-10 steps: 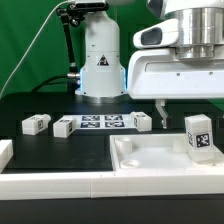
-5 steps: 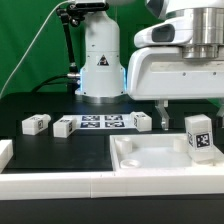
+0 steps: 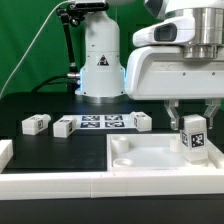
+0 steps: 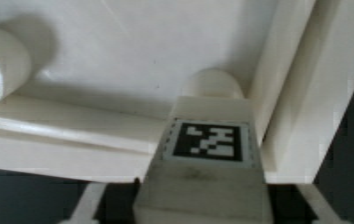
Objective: Assemble one leg
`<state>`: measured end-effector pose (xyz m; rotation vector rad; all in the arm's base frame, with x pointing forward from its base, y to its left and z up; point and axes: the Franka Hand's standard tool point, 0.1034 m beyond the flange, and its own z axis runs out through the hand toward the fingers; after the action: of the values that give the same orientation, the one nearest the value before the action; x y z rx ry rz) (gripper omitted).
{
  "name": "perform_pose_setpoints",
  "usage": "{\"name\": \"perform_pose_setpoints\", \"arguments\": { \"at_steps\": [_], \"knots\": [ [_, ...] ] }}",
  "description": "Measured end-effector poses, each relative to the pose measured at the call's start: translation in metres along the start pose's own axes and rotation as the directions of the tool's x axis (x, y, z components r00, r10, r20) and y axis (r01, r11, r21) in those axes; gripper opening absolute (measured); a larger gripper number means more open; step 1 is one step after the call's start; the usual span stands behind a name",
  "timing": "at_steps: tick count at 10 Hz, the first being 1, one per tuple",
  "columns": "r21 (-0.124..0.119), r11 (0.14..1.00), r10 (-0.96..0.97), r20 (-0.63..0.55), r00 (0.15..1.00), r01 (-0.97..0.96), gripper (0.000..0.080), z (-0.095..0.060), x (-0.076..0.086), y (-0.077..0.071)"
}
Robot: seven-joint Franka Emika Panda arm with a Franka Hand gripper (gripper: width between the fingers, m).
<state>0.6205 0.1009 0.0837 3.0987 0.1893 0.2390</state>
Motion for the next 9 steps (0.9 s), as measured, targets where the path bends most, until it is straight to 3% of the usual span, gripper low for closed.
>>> {"name": "perform_pose_setpoints", "arguments": {
  "at_steps": [1,4,7,9],
  "knots": [
    [0.0,1.0,0.013,0.0,1.0,-0.013,0.0311,0.0,0.0,0.0],
    [0.005,0.944,0.329,0.0,0.944,-0.329,0.029,0.002,-0.003,-0.007],
    [0.011,0.752,0.659,0.004,0.752,-0.659,0.029,0.002,-0.004,-0.018],
    [0.009,0.563,0.826,0.007,0.563,-0.826,0.029,0.002,-0.005,-0.02]
  ]
}}
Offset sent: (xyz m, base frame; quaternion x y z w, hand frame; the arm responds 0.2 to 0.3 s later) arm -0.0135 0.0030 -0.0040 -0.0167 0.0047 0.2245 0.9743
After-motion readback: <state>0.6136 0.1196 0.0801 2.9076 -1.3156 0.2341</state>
